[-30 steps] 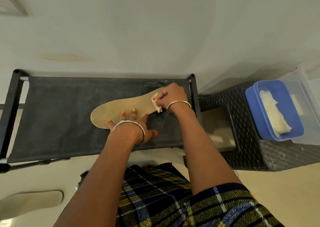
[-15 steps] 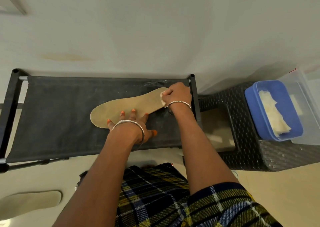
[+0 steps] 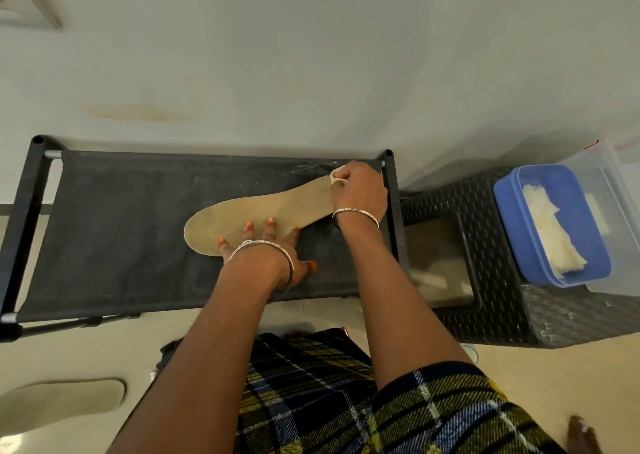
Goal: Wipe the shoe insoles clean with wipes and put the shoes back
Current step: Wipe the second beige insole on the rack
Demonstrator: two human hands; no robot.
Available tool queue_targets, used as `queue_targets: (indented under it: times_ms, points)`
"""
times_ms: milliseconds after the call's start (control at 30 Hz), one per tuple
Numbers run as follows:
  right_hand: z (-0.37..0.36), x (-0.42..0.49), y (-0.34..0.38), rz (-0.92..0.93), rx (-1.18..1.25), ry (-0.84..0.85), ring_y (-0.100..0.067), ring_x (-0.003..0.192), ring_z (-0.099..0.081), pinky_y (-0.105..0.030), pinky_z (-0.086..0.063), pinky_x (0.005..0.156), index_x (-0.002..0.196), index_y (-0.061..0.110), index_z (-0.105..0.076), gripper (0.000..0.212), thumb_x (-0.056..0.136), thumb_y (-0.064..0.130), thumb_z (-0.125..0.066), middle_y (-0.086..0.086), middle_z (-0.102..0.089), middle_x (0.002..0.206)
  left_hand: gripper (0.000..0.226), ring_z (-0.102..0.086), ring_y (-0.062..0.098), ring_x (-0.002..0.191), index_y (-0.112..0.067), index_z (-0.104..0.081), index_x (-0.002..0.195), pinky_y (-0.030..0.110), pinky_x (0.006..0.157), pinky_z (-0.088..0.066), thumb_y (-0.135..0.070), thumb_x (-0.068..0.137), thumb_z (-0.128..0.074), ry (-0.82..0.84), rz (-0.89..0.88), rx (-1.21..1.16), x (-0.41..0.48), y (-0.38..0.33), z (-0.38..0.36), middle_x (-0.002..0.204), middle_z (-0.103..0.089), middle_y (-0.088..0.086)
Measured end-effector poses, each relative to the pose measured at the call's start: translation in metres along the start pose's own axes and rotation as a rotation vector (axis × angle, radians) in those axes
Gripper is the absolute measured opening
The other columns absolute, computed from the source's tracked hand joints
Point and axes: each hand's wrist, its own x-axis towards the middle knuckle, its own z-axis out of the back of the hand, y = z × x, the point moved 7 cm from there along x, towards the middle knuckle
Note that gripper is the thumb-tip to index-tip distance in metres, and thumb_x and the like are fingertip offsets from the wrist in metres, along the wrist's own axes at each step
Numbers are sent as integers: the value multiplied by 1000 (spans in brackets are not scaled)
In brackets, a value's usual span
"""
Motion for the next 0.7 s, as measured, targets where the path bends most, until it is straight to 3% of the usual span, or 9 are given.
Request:
queue_targets:
  times_ms: [67,200,267,400,467,600,700]
  points:
    - [-5,1,0,9,53,42,-28,94,-68,-26,-47,70,94,22,-76,22,89,7,-60,-3,-72,102,78,18,31,147,-43,9,151,70,112,0,-67,92,-36,3,-1,3,0,0,0,160,21,-5]
    - [-28,-3,11,125,105,392,-23,91,-69,-33,-56,87,85,25,-80,18,78,10,-74,1,-75,94,79,18,31,147,-43,10,151,70,111,0,-68,92,-37,-7,-6,5,1,0,0,161,20,-5]
    - [-25,1,5,90,80,361,-23,92,-69,-34,-57,87,84,29,-80,17,78,14,-75,3,-76,96,79,18,31,147,-43,9,152,70,111,0,-67,92,-37,-8,-8,6,0,0,0,161,20,-5]
    - [-8,12,-15,-58,-22,104,-29,100,-66,-27,-46,73,98,24,-78,16,87,22,-65,-4,-73,106,78,18,31,147,-43,9,152,70,112,-1,-66,93,-36,-1,-14,2,-2,1,1,160,21,-5]
    - [-11,12,-12,-45,-35,134,-29,100,-67,-26,-46,72,98,21,-77,17,86,19,-66,-5,-73,105,78,18,31,147,-43,9,151,69,112,-1,-67,93,-36,-1,-9,5,-2,1,0,160,21,-5]
    - [-30,2,2,69,37,390,-21,90,-69,-33,-58,84,80,28,-79,18,78,10,-75,3,-76,93,78,18,31,147,-43,9,152,69,112,-1,-68,92,-35,0,4,11,-2,0,0,160,21,-5]
    - [-25,7,-7,15,31,323,-22,91,-70,-31,-57,79,82,30,-79,15,79,17,-76,3,-75,94,77,18,31,147,-43,9,152,69,112,-1,-67,93,-35,0,-5,12,-3,-1,1,160,21,-4]
